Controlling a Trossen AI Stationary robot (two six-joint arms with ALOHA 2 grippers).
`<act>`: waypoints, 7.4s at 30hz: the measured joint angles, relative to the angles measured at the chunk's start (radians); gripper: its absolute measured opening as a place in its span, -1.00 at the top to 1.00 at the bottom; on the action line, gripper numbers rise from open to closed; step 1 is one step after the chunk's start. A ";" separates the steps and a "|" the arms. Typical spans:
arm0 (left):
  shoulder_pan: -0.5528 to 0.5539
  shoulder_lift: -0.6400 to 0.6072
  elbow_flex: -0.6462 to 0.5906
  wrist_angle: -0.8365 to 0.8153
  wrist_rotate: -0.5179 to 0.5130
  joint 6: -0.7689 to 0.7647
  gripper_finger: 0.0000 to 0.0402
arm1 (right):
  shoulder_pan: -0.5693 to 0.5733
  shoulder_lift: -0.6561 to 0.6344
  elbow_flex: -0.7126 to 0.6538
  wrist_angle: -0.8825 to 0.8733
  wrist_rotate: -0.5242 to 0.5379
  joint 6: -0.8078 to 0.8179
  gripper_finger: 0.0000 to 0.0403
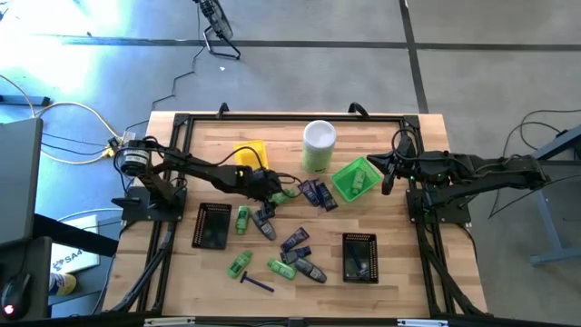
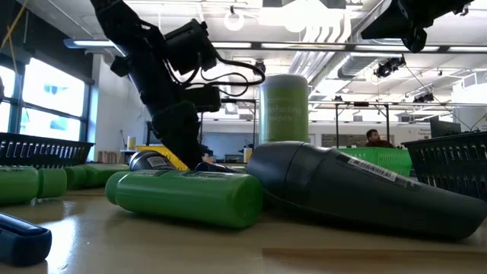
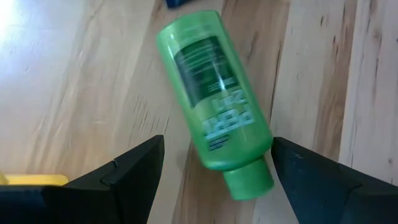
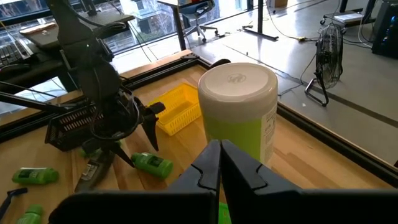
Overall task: Pick & Place Travel size toiletries
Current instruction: Put the shampoo bottle bottle into the green bin
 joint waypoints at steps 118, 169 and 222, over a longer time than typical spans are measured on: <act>0.000 -0.441 0.002 0.650 0.010 -0.051 0.05 | 0.000 0.119 0.000 0.473 -0.149 -0.068 0.98; 0.000 -0.456 0.002 0.640 0.082 -0.105 0.05 | -0.094 0.903 0.263 1.232 -0.431 -0.136 -0.81; 0.000 -0.456 0.002 0.607 0.077 -0.105 0.05 | -0.094 0.904 0.281 1.228 -0.452 -0.187 0.15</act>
